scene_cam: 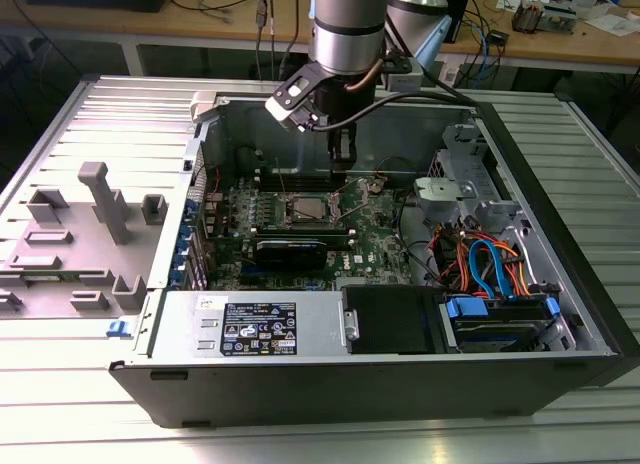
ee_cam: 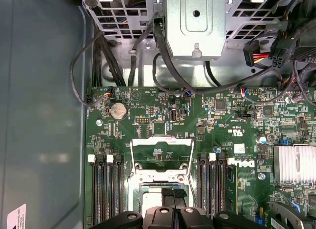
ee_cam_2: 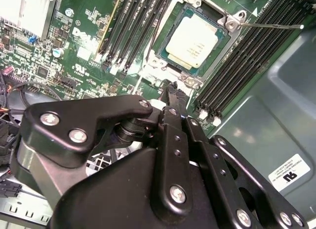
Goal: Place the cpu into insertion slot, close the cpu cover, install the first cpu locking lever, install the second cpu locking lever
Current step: 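Close the cpu cover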
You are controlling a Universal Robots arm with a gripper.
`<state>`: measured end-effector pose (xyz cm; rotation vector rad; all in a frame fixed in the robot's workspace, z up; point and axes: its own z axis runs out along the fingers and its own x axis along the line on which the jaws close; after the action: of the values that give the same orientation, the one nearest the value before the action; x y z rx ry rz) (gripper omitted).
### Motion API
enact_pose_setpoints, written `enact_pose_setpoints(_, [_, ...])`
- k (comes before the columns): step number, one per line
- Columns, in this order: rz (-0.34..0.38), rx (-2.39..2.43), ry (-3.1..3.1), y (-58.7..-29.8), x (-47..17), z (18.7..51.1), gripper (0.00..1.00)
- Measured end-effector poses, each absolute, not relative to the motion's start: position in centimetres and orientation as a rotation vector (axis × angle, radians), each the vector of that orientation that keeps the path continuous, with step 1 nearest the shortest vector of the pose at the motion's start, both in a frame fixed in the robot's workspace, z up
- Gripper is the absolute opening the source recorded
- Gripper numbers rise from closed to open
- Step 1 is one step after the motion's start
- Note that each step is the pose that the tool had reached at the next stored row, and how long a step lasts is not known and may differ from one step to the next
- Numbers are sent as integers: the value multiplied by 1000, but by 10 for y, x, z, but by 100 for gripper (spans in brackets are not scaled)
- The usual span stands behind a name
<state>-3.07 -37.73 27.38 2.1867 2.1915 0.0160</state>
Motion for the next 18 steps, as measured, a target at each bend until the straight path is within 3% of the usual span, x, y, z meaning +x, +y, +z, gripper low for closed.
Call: enact_pose_setpoints(18, [16, 2187, 2192, -377, -26, 274, 11])
